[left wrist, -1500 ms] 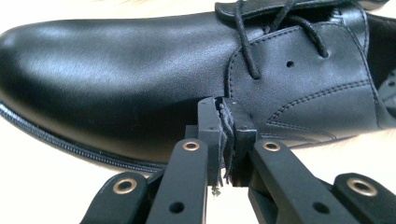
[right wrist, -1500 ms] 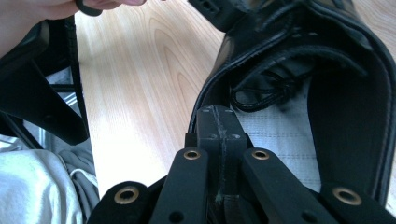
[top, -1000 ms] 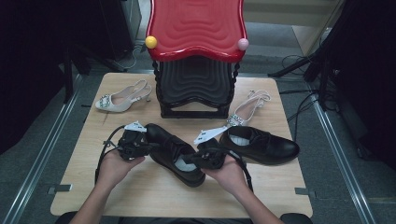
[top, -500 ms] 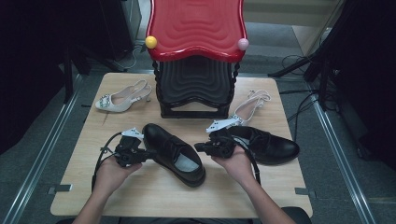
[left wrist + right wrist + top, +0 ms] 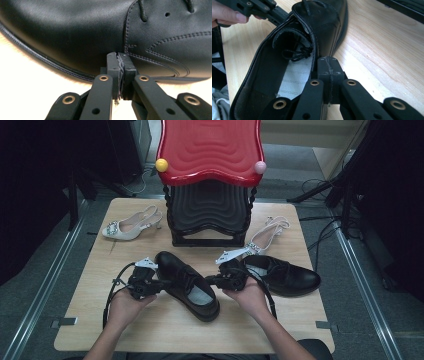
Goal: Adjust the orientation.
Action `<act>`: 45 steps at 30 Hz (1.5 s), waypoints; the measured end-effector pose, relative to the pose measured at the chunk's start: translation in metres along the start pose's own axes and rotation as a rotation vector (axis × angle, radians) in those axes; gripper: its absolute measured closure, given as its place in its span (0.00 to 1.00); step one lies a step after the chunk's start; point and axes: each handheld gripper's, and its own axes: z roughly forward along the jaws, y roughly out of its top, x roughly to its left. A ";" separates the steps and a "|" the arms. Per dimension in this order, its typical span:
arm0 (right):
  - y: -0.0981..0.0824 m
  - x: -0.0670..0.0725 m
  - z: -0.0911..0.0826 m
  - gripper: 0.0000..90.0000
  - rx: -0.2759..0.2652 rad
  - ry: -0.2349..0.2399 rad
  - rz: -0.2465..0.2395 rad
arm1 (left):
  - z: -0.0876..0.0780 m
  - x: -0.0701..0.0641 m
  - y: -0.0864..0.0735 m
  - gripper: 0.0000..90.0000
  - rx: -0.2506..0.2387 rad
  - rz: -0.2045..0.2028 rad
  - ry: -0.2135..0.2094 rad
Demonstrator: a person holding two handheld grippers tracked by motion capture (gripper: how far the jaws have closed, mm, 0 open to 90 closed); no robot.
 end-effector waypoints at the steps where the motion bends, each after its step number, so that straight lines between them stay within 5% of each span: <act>1: -0.001 0.001 0.000 1.00 0.001 0.000 0.000 | 0.001 0.000 0.001 0.99 -0.002 0.000 -0.001; 41: -0.026 0.022 -0.010 1.00 -0.030 0.022 0.053 | 0.030 0.007 0.036 0.98 -0.003 0.042 -0.039; 45: -0.030 0.015 -0.016 0.83 -0.044 0.002 0.060 | 0.026 0.016 0.039 0.89 0.012 0.028 -0.048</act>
